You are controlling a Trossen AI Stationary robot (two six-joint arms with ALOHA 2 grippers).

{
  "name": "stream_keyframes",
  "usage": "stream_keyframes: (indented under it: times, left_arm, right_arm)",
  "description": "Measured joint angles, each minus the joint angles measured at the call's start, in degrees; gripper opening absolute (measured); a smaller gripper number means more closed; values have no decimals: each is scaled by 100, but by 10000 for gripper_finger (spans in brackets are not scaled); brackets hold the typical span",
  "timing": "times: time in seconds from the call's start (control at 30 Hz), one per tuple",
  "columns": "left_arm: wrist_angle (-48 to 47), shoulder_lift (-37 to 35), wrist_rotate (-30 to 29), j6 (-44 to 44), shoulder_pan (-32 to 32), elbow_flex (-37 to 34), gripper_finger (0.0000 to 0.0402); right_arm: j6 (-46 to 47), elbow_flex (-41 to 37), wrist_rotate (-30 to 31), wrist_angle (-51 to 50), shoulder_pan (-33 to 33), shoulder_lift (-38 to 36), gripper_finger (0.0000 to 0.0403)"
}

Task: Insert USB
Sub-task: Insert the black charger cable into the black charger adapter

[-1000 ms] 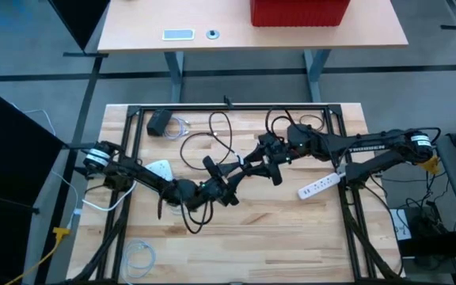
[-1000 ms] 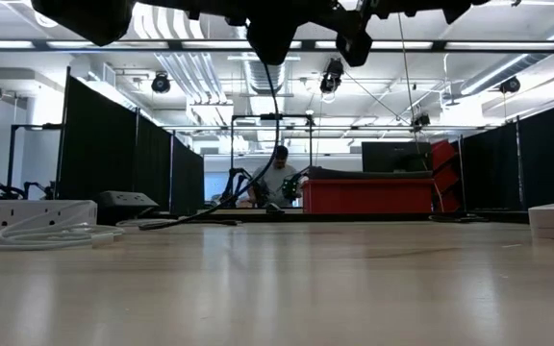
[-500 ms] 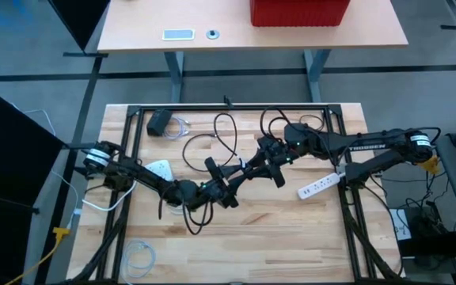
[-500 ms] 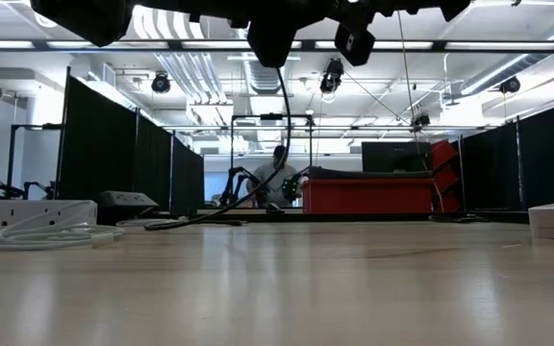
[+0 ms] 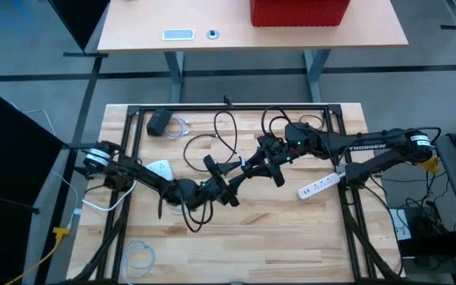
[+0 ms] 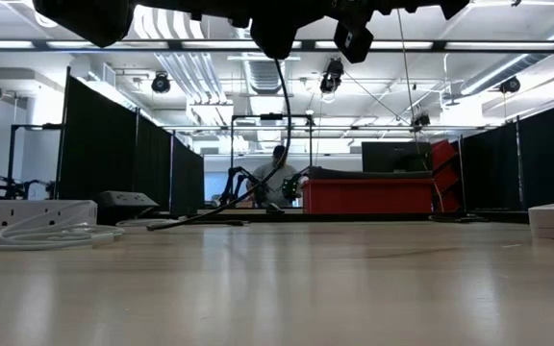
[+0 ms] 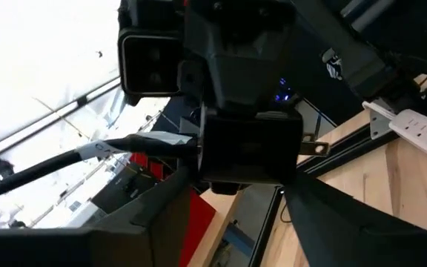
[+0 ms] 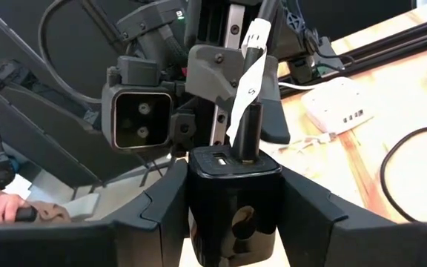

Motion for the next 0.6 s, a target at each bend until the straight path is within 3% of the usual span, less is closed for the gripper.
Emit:
stream_keyframes:
  times: [0.13,0.37,0.6]
  left_arm:
    - [-16,-6,-101,-66,2,39,213]
    - [-34,-6,-146,-127,15,65,173]
    - [-914,-6,-554,-301,40,392,152]
  right_arm:
    - [41,2,53,8,-6,-5,153]
    - [50,7,290,-21,2,-2,153]
    - [-99,7,444,-230,0,-9,152]
